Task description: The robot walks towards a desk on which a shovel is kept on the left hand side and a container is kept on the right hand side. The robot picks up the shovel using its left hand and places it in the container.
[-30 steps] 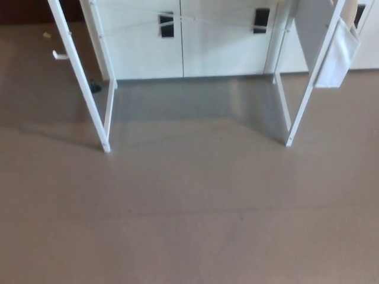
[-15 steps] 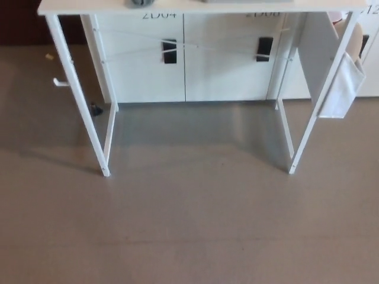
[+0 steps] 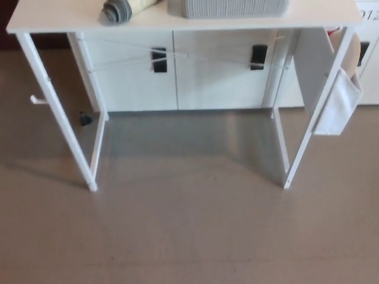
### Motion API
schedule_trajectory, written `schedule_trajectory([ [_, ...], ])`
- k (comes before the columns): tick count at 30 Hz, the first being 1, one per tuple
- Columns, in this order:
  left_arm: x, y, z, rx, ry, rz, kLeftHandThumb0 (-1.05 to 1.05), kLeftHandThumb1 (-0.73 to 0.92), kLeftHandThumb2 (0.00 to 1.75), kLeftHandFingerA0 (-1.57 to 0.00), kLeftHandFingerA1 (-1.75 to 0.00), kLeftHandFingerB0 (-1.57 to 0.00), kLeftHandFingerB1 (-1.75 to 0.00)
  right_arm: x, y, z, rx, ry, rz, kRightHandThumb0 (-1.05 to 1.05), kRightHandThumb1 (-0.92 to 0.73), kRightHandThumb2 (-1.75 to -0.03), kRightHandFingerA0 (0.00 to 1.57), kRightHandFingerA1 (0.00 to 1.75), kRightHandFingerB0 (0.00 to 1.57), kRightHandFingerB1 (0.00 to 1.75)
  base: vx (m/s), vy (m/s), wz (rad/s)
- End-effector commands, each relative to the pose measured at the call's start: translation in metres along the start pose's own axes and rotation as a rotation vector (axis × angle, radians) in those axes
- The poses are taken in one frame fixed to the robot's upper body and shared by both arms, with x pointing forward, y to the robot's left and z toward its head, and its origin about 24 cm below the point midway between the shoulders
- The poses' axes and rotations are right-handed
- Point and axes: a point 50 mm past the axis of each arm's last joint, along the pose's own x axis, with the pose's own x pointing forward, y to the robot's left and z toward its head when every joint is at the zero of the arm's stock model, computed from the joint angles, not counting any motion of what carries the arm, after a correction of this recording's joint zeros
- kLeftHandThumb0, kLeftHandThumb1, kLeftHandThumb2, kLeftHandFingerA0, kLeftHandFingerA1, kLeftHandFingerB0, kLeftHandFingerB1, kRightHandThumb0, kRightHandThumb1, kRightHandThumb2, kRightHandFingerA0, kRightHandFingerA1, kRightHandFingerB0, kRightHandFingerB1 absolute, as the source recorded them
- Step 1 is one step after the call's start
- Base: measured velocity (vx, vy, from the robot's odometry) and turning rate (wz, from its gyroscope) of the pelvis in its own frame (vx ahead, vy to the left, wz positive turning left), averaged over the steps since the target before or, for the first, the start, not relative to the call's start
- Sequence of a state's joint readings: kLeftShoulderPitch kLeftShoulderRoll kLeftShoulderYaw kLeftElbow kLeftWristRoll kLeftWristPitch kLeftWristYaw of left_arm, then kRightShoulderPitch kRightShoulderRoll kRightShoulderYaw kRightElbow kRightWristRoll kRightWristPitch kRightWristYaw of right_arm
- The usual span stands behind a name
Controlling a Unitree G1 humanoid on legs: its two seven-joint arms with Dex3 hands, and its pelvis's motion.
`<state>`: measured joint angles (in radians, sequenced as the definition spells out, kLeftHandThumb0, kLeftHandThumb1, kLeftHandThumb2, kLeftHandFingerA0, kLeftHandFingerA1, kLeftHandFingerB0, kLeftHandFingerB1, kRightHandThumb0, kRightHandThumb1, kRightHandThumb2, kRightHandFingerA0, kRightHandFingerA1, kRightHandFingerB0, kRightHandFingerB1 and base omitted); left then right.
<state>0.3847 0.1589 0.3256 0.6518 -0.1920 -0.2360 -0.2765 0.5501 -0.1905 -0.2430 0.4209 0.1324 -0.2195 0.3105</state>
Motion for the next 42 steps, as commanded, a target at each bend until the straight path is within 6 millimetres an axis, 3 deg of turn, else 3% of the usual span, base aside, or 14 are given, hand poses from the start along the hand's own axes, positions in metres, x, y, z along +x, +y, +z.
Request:
schedule_trajectory([
  [1,0.002,0.005,0.009,0.064,-0.045,0.005,-0.24,0.60,0.58,-0.52,-0.43,-0.40,-0.36,0.003,0.000,0.006,-0.005,-0.037,-0.001,-0.42,-0.48,-0.73,0.56,0.55,0.36,0.47,0.60,0.141,-0.25],
  [4,0.002,0.004,0.010,0.051,-0.036,0.016,-0.22,0.60,0.58,-0.51,-0.42,-0.41,-0.36,0.004,-0.001,0.005,-0.012,-0.034,-0.002,-0.37,-0.58,-0.56,0.62,0.46,0.42,0.38,0.33,0.115,0.02],
  [5,0.002,0.005,0.010,0.054,-0.032,0.021,-0.22,0.60,0.58,-0.51,-0.42,-0.41,-0.36,0.003,0.000,0.005,-0.014,-0.033,0.002,-0.45,-0.48,-0.74,0.55,0.55,0.35,0.47,0.27,0.051,0.02],
  [15,0.001,0.009,0.016,0.067,-0.058,0.016,-0.21,0.62,0.58,-0.52,-0.43,-0.41,-0.37,0.007,0.009,0.004,0.025,-0.032,0.017,-0.48,-0.46,-0.74,0.57,0.56,0.37,0.47,0.32,-0.142,0.21],
  [24,-0.003,0.002,0.019,0.073,-0.083,-0.004,-0.22,0.63,0.58,-0.52,-0.43,-0.42,-0.37,0.016,0.036,0.038,-0.004,-0.132,0.083,-0.39,-0.57,-0.56,0.58,0.43,0.43,0.37,0.29,-0.099,0.09],
  [25,-0.003,0.001,0.018,0.074,-0.083,-0.007,-0.22,0.62,0.58,-0.53,-0.43,-0.42,-0.37,0.016,0.037,0.037,-0.007,-0.132,0.082,-0.47,-0.48,-0.73,0.51,0.52,0.37,0.47,0.31,0.067,-0.12],
  [32,0.003,-0.001,0.022,0.087,-0.094,-0.005,-0.22,0.62,0.58,-0.53,-0.44,-0.42,-0.37,0.016,0.036,0.025,-0.077,-0.093,0.097,-0.33,-0.59,-0.57,0.61,0.47,0.42,0.39,0.44,0.133,-0.16],
  [34,0.004,-0.001,0.022,0.087,-0.090,-0.002,-0.24,0.59,0.58,-0.56,-0.43,-0.44,-0.37,0.016,0.032,0.022,-0.087,-0.086,0.094,-0.44,-0.48,-0.74,0.56,0.56,0.36,0.47,0.41,0.130,-0.12],
  [35,0.003,-0.001,0.022,0.087,-0.092,-0.006,-0.25,0.60,0.58,-0.55,-0.43,-0.44,-0.37,0.016,0.032,0.022,-0.083,-0.085,0.096,-0.37,-0.59,-0.57,0.61,0.45,0.42,0.38,0.35,0.113,-0.05],
  [36,0.003,-0.002,0.023,0.096,-0.096,-0.014,-0.25,0.61,0.58,-0.55,-0.44,-0.44,-0.38,0.016,0.031,0.023,-0.080,-0.088,0.095,-0.46,-0.48,-0.76,0.55,0.55,0.37,0.48,0.32,0.105,0.04],
  [38,0.003,-0.003,0.023,0.104,-0.096,-0.024,-0.24,0.61,0.58,-0.53,-0.43,-0.43,-0.37,0.017,0.031,0.024,-0.073,-0.094,0.096,-0.46,-0.48,-0.75,0.54,0.55,0.38,0.48,0.33,0.062,0.13],
  [39,0.002,-0.001,0.021,0.118,-0.094,-0.024,-0.24,0.61,0.58,-0.53,-0.43,-0.43,-0.37,0.016,0.031,0.022,-0.064,-0.084,0.103,-0.38,-0.58,-0.56,0.59,0.45,0.42,0.38,0.34,0.027,0.13],
  [40,0.001,0.000,0.019,0.126,-0.087,-0.024,-0.24,0.61,0.58,-0.53,-0.43,-0.43,-0.37,0.015,0.031,0.020,-0.064,-0.077,0.102,-0.46,-0.48,-0.75,0.54,0.55,0.37,0.48,0.27,-0.032,0.18],
  [42,-0.002,-0.001,0.018,0.132,-0.078,-0.034,-0.23,0.62,0.58,-0.52,-0.42,-0.43,-0.36,0.013,0.032,0.019,-0.064,-0.070,0.095,-0.44,-0.49,-0.75,0.55,0.55,0.36,0.47,0.36,-0.068,0.22],
])
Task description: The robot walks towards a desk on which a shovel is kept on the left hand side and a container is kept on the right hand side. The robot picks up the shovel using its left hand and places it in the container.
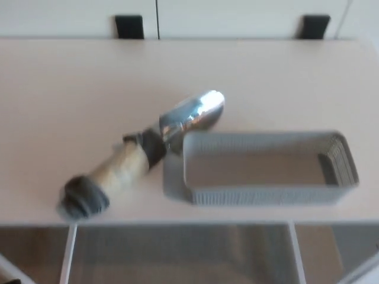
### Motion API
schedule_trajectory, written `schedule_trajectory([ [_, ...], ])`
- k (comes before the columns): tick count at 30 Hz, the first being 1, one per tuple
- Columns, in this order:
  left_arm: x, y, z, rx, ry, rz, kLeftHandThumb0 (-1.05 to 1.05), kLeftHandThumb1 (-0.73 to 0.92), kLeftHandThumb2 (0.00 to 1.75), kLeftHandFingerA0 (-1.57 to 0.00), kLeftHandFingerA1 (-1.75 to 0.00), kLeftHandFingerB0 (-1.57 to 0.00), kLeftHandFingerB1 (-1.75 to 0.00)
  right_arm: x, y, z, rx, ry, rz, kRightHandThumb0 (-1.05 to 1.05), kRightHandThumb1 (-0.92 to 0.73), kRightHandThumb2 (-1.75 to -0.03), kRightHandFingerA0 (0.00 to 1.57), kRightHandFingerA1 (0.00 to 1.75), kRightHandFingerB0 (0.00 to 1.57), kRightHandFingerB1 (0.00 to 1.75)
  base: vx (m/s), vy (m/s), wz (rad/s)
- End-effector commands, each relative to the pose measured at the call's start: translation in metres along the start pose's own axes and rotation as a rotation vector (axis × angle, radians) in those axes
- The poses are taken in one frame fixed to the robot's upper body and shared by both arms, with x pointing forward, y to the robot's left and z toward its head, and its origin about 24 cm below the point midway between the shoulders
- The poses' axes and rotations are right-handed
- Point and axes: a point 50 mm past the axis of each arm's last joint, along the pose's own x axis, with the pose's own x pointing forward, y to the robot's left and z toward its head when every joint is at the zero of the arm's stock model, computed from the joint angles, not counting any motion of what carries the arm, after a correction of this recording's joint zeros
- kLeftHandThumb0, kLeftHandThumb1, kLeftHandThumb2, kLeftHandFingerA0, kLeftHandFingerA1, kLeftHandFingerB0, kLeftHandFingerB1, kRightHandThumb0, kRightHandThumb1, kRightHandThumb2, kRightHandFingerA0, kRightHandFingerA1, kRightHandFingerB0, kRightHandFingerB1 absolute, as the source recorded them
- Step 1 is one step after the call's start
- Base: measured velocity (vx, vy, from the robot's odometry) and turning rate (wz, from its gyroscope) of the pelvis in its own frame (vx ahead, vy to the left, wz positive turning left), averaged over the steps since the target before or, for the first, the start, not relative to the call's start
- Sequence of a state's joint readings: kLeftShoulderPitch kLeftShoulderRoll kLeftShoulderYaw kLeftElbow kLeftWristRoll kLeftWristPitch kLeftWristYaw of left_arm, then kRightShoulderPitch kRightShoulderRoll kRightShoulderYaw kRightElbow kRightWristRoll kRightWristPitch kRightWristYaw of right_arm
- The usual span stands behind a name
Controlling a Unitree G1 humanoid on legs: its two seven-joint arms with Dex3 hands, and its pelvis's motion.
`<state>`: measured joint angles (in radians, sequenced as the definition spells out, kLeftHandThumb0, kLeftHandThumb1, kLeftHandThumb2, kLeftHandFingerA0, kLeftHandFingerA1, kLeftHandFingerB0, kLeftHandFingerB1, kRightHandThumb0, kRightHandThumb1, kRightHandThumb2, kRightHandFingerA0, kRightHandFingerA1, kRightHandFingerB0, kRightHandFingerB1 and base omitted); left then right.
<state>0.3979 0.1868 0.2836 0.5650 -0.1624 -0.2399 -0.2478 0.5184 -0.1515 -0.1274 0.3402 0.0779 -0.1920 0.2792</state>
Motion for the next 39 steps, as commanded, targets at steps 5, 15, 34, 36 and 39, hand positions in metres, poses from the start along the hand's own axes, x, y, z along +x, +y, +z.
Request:
schedule_trajectory([
  [5,-0.008,0.000,0.000,0.072,-0.022,-0.060,-0.23,0.62,0.59,-0.50,-0.42,-0.41,-0.36,-0.006,-0.005,-0.002,-0.016,-0.004,-0.030,-0.44,-0.48,-0.75,0.55,0.55,0.38,0.47,0.44,-0.107,0.44],
  [15,-0.012,-0.002,-0.002,0.097,0.000,-0.093,-0.24,0.63,0.58,-0.52,-0.43,-0.41,-0.37,-0.007,-0.006,-0.013,-0.093,0.029,-0.008,-0.44,-0.58,-0.56,0.63,0.47,0.41,0.38,0.24,0.000,-0.07],
  [34,-0.012,0.001,-0.002,0.087,0.001,-0.095,-0.24,0.62,0.59,-0.50,-0.43,-0.41,-0.37,-0.006,-0.003,-0.011,-0.129,0.021,0.013,-0.41,-0.61,-0.57,0.62,0.47,0.39,0.37,-0.10,0.045,-0.12],
  [36,-0.011,0.001,-0.002,0.098,-0.006,-0.099,-0.24,0.63,0.58,-0.51,-0.43,-0.40,-0.37,-0.006,-0.003,-0.011,-0.130,0.016,0.015,-0.40,-0.61,-0.58,0.62,0.47,0.38,0.38,-0.16,-0.089,-0.14],
  [39,-0.011,0.000,-0.001,0.096,-0.002,-0.094,-0.24,0.63,0.58,-0.52,-0.43,-0.40,-0.37,-0.003,-0.004,-0.011,-0.119,0.014,0.012,-0.47,-0.49,-0.77,0.56,0.58,0.32,0.48,-0.13,-0.014,-0.01],
])
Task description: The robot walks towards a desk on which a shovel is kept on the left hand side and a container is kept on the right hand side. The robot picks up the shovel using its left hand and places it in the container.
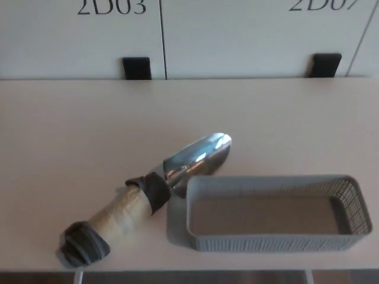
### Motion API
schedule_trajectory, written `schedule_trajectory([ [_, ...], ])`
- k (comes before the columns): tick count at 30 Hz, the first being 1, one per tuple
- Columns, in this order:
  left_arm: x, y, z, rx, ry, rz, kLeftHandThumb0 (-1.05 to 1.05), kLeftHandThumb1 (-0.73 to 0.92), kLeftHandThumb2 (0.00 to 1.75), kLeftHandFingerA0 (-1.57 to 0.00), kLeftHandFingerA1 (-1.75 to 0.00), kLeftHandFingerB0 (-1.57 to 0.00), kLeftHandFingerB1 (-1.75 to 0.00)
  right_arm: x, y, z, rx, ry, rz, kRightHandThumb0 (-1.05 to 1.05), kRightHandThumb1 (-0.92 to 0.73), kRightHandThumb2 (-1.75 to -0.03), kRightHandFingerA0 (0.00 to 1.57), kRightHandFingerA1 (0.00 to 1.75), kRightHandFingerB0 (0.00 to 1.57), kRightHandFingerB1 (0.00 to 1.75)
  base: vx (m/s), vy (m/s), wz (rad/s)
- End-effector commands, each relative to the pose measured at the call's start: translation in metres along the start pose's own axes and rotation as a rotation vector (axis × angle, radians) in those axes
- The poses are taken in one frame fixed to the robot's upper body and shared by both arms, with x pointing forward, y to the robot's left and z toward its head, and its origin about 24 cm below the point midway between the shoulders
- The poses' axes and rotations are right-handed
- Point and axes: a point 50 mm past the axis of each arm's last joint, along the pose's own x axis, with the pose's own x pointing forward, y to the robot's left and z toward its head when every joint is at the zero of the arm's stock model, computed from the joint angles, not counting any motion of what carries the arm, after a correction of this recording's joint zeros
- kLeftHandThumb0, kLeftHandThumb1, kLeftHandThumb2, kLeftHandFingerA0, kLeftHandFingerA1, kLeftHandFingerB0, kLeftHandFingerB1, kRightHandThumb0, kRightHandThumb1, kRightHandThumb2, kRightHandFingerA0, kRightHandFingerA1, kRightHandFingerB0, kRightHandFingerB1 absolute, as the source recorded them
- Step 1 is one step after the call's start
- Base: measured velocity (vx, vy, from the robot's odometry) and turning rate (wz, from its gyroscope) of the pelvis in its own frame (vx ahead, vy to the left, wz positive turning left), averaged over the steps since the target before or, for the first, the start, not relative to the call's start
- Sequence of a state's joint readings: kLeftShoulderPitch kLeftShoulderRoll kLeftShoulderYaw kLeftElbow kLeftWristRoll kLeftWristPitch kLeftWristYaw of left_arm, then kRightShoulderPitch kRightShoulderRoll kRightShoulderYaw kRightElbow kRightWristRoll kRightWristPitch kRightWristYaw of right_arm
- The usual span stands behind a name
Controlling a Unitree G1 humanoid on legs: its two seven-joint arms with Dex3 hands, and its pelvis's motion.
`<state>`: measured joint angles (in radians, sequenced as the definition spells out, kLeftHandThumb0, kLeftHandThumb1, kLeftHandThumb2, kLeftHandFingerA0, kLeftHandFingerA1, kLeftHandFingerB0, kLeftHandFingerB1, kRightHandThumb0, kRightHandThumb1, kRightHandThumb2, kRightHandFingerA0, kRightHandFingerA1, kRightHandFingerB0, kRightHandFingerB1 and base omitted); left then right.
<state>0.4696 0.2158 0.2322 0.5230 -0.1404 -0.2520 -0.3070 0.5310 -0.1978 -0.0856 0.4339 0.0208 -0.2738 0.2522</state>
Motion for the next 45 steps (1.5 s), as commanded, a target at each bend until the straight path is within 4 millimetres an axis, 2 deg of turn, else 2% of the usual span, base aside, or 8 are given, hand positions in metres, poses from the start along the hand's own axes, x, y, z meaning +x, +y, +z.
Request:
schedule_trajectory([
  [1,0.002,0.003,0.007,0.020,-0.034,0.010,-0.23,0.63,0.58,-0.52,-0.43,-0.40,-0.37,0.002,-0.001,0.006,-0.006,-0.036,-0.004,-0.47,-0.49,-0.77,0.55,0.58,0.32,0.48,0.00,0.000,0.00],
  [3,0.002,0.003,0.008,0.007,-0.026,0.011,-0.23,0.63,0.58,-0.53,-0.43,-0.40,-0.37,0.001,0.001,0.007,-0.004,-0.043,-0.003,-0.37,-0.61,-0.58,0.60,0.49,0.38,0.39,-0.07,0.115,-0.05],
  [11,0.005,0.004,0.008,0.007,-0.029,-0.003,-0.24,0.63,0.58,-0.52,-0.43,-0.40,-0.37,0.003,-0.001,0.006,-0.018,-0.039,0.001,-0.47,-0.49,-0.77,0.54,0.57,0.32,0.48,-0.02,0.327,-0.12],
  [12,0.005,0.004,0.008,0.005,-0.029,-0.004,-0.24,0.63,0.59,-0.52,-0.43,-0.41,-0.37,0.004,-0.001,0.006,-0.013,-0.039,0.001,-0.40,-0.60,-0.57,0.61,0.47,0.39,0.38,-0.01,0.169,-0.10],
  [15,0.004,0.004,0.009,0.005,-0.032,-0.009,-0.23,0.63,0.58,-0.51,-0.43,-0.40,-0.37,0.004,-0.001,0.005,-0.011,-0.031,0.001,-0.47,-0.49,-0.77,0.56,0.57,0.34,0.48,-0.01,0.063,0.13],
  [20,0.004,0.003,0.009,0.013,-0.030,-0.007,-0.23,0.63,0.59,-0.53,-0.43,-0.41,-0.37,0.003,-0.001,0.006,-0.020,-0.038,0.007,-0.41,-0.61,-0.57,0.62,0.48,0.39,0.38,-0.03,0.052,0.14],
  [22,0.005,0.004,0.008,0.017,-0.030,-0.002,-0.25,0.62,0.58,-0.55,-0.43,-0.43,-0.37,0.003,-0.001,0.005,-0.027,-0.035,0.007,-0.48,-0.49,-0.78,0.56,0.58,0.33,0.48,-0.07,0.194,-0.08],
  [45,-0.007,-0.019,0.002,0.193,-0.034,-0.164,-0.33,0.60,0.58,-0.54,-0.42,-0.40,-0.35,0.007,0.005,0.014,0.007,-0.035,0.024,-0.35,-0.61,-0.58,0.59,0.47,0.41,0.39,-0.09,0.075,-0.06],
])
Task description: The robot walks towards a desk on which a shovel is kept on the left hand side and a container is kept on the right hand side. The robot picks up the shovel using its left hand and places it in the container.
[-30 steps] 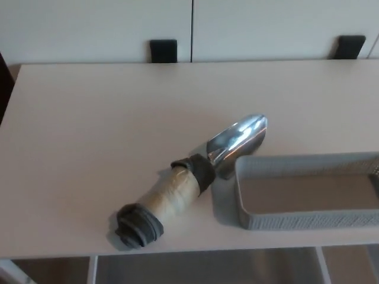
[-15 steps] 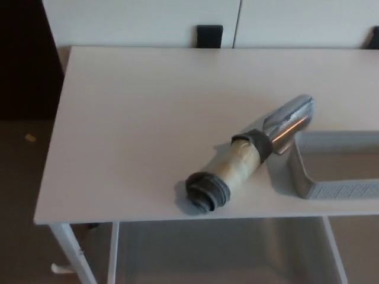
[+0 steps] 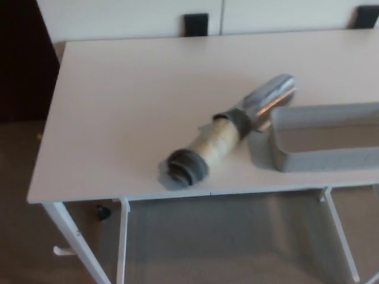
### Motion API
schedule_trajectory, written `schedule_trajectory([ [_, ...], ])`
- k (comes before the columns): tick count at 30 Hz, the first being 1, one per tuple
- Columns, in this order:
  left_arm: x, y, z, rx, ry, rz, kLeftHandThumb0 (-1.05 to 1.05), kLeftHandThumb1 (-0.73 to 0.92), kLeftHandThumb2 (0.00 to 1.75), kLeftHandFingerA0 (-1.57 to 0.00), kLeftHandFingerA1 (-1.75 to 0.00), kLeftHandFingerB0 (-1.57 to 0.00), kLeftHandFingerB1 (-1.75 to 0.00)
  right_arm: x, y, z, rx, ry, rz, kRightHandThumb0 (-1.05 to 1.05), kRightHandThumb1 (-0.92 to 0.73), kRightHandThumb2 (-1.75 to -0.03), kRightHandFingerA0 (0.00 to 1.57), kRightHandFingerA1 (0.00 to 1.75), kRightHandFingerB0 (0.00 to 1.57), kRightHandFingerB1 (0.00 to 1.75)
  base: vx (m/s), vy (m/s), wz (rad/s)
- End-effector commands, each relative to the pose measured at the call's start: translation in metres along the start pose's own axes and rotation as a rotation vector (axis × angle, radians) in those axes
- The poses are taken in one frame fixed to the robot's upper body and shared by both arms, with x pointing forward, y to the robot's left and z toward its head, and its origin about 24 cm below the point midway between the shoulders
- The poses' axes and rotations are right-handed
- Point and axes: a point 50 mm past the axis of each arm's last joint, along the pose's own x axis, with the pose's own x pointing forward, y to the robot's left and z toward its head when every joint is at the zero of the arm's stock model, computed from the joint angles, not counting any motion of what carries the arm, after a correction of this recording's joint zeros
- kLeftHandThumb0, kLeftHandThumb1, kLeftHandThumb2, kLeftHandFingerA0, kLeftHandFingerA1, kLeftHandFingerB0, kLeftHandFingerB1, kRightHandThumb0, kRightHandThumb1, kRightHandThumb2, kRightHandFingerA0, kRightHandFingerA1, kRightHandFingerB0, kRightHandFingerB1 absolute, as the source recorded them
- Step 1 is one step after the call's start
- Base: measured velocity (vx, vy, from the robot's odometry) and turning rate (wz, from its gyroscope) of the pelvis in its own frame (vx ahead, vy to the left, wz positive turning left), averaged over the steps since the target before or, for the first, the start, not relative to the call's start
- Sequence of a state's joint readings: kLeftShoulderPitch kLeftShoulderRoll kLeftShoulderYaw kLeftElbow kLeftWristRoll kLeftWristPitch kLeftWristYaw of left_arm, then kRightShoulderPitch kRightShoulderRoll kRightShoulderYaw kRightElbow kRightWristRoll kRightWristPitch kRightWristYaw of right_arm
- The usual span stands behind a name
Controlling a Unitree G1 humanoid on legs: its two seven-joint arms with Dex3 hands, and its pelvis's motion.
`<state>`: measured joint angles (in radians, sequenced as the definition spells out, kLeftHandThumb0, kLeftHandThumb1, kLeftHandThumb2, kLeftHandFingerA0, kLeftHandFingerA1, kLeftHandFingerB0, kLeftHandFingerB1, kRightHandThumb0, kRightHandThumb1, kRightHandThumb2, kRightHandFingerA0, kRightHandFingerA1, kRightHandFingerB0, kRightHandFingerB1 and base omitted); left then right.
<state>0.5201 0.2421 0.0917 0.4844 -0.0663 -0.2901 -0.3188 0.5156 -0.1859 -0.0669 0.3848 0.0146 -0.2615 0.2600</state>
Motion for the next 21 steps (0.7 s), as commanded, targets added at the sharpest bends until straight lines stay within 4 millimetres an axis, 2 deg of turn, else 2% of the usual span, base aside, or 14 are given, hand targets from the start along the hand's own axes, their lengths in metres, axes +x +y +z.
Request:
schedule_trajectory([
  [1,-0.003,0.008,0.008,0.055,-0.052,0.007,-0.33,0.59,0.58,-0.54,-0.42,-0.41,-0.35,0.000,-0.002,0.000,0.014,0.017,-0.007,-0.43,-0.51,-0.76,0.54,0.56,0.36,0.47,-0.05,-0.164,0.03],
  [3,-0.003,0.009,0.009,0.033,-0.055,0.016,-0.33,0.59,0.58,-0.54,-0.42,-0.41,-0.35,0.001,-0.002,-0.001,0.020,0.019,-0.008,-0.43,-0.51,-0.76,0.54,0.56,0.36,0.48,-0.07,-0.127,-0.02],
  [4,-0.003,0.009,0.009,0.037,-0.059,0.016,-0.34,0.59,0.58,-0.54,-0.42,-0.41,-0.35,0.001,-0.002,-0.001,0.023,0.020,-0.007,-0.34,-0.62,-0.58,0.60,0.47,0.42,0.38,0.00,0.000,0.00],
  [6,-0.003,0.011,0.009,0.031,-0.058,0.027,-0.35,0.60,0.58,-0.55,-0.42,-0.41,-0.35,0.001,-0.002,-0.002,0.017,0.019,-0.005,-0.34,-0.62,-0.58,0.61,0.47,0.40,0.38,0.00,0.000,0.00],
  [7,-0.003,0.011,0.009,0.025,-0.059,0.029,-0.35,0.60,0.58,-0.54,-0.42,-0.40,-0.35,0.002,-0.002,-0.002,0.018,0.021,-0.006,-0.42,-0.51,-0.75,0.56,0.56,0.35,0.47,0.00,0.000,0.00],
  [8,-0.003,0.011,0.009,0.020,-0.061,0.028,-0.34,0.61,0.58,-0.54,-0.42,-0.39,-0.35,0.002,-0.002,-0.002,0.023,0.019,-0.003,-0.34,-0.62,-0.58,0.60,0.48,0.40,0.39,0.00,0.000,0.00],
  [13,-0.003,0.014,0.010,0.013,-0.069,0.046,-0.35,0.62,0.58,-0.54,-0.42,-0.39,-0.35,0.002,-0.002,-0.001,0.014,0.014,0.000,-0.36,-0.61,-0.58,0.61,0.48,0.41,0.38,0.00,0.146,0.03],
  [14,-0.002,0.015,0.012,0.014,-0.073,0.055,-0.35,0.63,0.59,-0.56,-0.42,-0.40,-0.35,0.003,-0.002,0.000,0.010,0.013,0.004,-0.44,-0.51,-0.76,0.55,0.56,0.35,0.47,0.04,0.215,-0.14],
  [15,-0.002,0.015,0.012,0.011,-0.073,0.061,-0.35,0.63,0.59,-0.56,-0.42,-0.40,-0.35,0.004,-0.002,0.000,0.013,0.014,0.003,-0.36,-0.61,-0.58,0.62,0.47,0.41,0.38,0.00,0.121,0.02],
  [16,-0.001,0.016,0.013,0.010,-0.073,0.066,-0.35,0.64,0.59,-0.57,-0.42,-0.42,-0.35,0.004,-0.002,0.000,0.015,0.014,0.003,-0.35,-0.61,-0.58,0.62,0.47,0.42,0.38,0.02,0.098,0.07],
  [17,0.000,0.017,0.012,0.003,-0.073,0.072,-0.36,0.64,0.60,-0.56,-0.41,-0.40,-0.35,0.004,-0.002,0.000,0.016,0.011,0.004,-0.42,-0.51,-0.75,0.57,0.57,0.38,0.48,0.00,0.000,0.00],
  [19,0.000,0.017,0.013,0.000,-0.073,0.078,-0.37,0.64,0.59,-0.58,-0.42,-0.42,-0.35,0.004,-0.002,0.000,0.014,0.012,0.004,-0.42,-0.50,-0.75,0.57,0.57,0.38,0.48,0.00,0.000,0.10],
  [20,0.001,0.018,0.013,-0.009,-0.070,0.086,-0.37,0.64,0.59,-0.59,-0.42,-0.43,-0.35,0.004,-0.002,0.000,0.014,0.008,0.004,-0.35,-0.61,-0.57,0.64,0.48,0.45,0.39,-0.04,-0.066,0.15],
  [21,0.001,0.018,0.013,-0.022,-0.068,0.091,-0.37,0.65,0.59,-0.59,-0.42,-0.43,-0.36,0.005,-0.001,0.000,0.014,0.007,0.004,-0.35,-0.60,-0.57,0.63,0.48,0.45,0.40,-0.02,-0.089,0.13],
])
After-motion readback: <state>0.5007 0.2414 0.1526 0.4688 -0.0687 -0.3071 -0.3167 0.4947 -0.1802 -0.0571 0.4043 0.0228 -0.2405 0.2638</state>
